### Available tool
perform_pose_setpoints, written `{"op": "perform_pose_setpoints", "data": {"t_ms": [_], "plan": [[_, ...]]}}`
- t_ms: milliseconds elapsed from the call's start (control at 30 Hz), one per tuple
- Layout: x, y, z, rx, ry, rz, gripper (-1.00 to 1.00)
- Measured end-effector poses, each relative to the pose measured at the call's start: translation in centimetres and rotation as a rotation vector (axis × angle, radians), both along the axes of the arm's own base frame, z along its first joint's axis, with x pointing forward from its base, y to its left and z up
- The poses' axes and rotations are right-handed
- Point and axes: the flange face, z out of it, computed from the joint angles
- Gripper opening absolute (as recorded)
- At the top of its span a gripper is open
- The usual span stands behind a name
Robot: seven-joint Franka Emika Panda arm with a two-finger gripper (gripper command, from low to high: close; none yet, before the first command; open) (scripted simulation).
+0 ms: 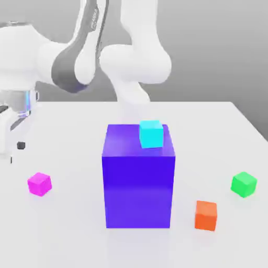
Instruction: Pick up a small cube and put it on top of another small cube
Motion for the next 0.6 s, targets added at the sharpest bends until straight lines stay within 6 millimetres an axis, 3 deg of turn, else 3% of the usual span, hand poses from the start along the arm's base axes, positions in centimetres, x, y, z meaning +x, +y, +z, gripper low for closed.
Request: {"op": "perform_pose_setpoints", "data": {"t_ms": [100, 333, 367, 600], "plan": [[-5.0, -1.0, -4.7, 0.07, 0.044, -0.227, 0.0], [-5.5, -0.4, -11.5, 0.088, 0.059, -0.26, 0.0], [-5.5, -0.3, -12.1, 0.088, 0.059, -0.261, -1.0], [-5.5, -0.3, -12.1, 0.087, 0.057, -0.261, -1.0]]}}
